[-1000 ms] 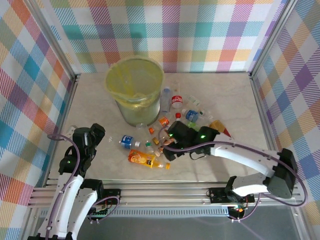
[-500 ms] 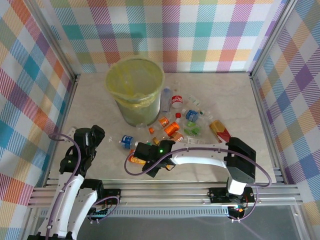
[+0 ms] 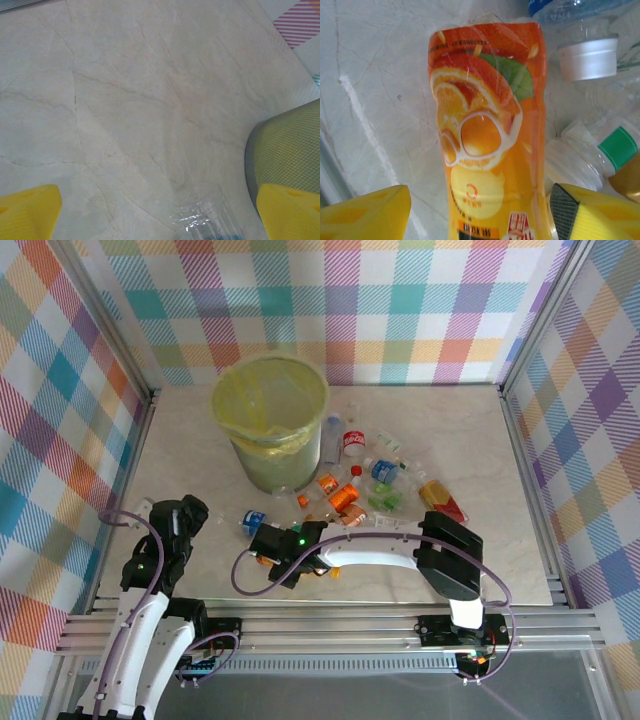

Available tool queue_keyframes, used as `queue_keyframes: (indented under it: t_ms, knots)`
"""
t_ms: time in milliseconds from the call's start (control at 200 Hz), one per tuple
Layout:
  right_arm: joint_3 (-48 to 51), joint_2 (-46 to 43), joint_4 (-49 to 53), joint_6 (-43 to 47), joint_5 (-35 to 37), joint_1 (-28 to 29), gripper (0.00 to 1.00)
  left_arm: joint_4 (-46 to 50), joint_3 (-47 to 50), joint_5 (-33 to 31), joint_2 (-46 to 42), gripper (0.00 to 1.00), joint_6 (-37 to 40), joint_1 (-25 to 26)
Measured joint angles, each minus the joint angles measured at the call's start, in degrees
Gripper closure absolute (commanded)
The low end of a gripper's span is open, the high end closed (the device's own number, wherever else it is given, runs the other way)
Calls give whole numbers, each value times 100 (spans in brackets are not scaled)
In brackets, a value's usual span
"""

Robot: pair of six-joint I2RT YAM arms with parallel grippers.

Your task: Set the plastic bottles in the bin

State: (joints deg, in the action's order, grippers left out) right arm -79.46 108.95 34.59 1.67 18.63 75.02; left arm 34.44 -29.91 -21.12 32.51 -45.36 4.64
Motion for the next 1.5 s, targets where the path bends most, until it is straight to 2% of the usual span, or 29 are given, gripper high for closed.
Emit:
queue_keyframes:
  t_ms: [195,420,570,945,1155,1325,1505]
  knots:
    - [-20,229,-83,210,92,-4,28,0,50,-70,7,0,0,0]
    - [-59,413,-131,509,46,-4,23,-2,50,-111,48,0,0,0]
    - [-107,457,-164,645,-22,-4,26,-2,50,-155,63,0,2,0]
    - [-188,610,-245,881,-142,-4,52,0,50,-216,114,0,17,0]
    - [-210,509,-225,916,-267,-4,75,9,42,-260,162,0,22,0]
    - [-210,-125,-203,907,-326,-11,85,42,-24,-275,192,0,42,0]
    - [-284,-992,-201,791,-345,-122,91,44,-107,-284,229,0,44,0]
